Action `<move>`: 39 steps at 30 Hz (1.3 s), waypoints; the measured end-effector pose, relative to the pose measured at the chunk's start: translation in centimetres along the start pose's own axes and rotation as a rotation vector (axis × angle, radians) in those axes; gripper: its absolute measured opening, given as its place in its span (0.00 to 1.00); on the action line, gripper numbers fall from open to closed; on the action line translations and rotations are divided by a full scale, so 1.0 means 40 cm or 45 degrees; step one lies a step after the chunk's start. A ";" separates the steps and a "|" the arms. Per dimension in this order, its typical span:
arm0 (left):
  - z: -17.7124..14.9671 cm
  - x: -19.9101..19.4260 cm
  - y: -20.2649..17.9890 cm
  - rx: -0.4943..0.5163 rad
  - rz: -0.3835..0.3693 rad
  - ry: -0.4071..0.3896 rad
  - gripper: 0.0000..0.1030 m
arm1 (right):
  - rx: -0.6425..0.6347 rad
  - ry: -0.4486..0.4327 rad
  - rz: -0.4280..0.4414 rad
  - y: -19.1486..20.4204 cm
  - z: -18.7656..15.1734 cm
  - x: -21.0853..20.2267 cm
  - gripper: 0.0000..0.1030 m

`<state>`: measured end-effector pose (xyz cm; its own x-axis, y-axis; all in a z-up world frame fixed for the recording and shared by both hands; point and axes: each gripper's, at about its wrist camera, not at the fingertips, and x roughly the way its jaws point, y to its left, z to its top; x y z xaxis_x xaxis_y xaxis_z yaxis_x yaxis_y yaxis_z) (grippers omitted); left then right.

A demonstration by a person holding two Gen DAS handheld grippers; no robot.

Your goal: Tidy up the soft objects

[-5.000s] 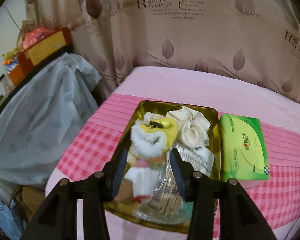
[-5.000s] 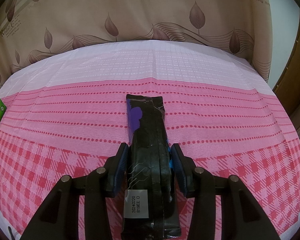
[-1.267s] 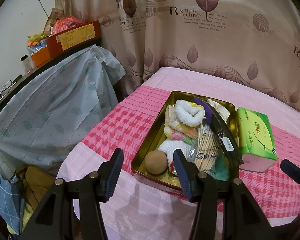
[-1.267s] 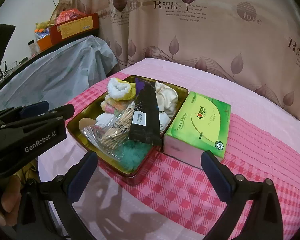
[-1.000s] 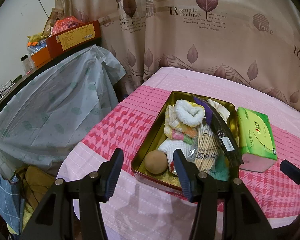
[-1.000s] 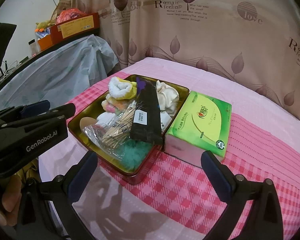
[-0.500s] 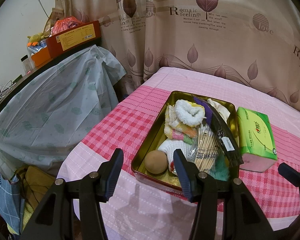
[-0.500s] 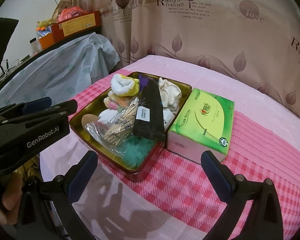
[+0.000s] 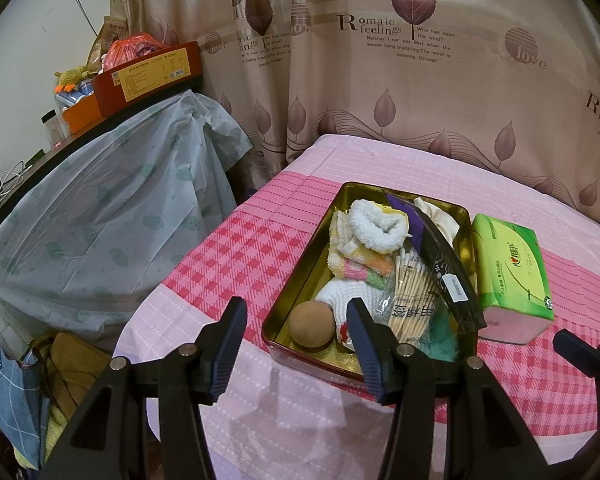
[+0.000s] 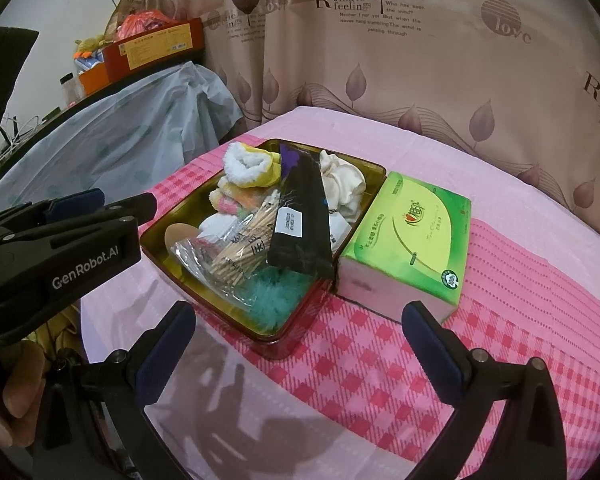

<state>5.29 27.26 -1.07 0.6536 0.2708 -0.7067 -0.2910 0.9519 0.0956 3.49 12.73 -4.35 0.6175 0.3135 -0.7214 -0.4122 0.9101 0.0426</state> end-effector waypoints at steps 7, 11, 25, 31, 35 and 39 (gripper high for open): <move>0.000 0.000 -0.001 0.000 0.000 0.001 0.52 | 0.000 0.005 0.003 0.005 -0.003 0.002 0.99; 0.000 0.000 -0.001 0.000 -0.001 0.001 0.52 | 0.004 0.005 0.003 0.003 -0.003 0.003 0.99; 0.000 0.000 -0.004 0.003 0.000 0.000 0.52 | 0.003 0.010 0.006 0.006 -0.006 0.004 0.99; -0.001 0.000 -0.008 0.006 -0.001 -0.001 0.52 | 0.002 0.013 0.006 0.011 -0.010 0.005 0.99; -0.001 -0.001 -0.009 0.006 0.000 -0.001 0.52 | 0.003 0.014 0.006 0.014 -0.012 0.005 0.99; -0.001 0.000 -0.011 0.006 0.000 0.000 0.52 | 0.003 0.014 0.007 0.011 -0.009 0.005 0.99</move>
<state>5.38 26.84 -1.14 0.6537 0.2711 -0.7066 -0.2877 0.9526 0.0993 3.20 13.12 -4.71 0.6078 0.3156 -0.7287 -0.4141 0.9089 0.0483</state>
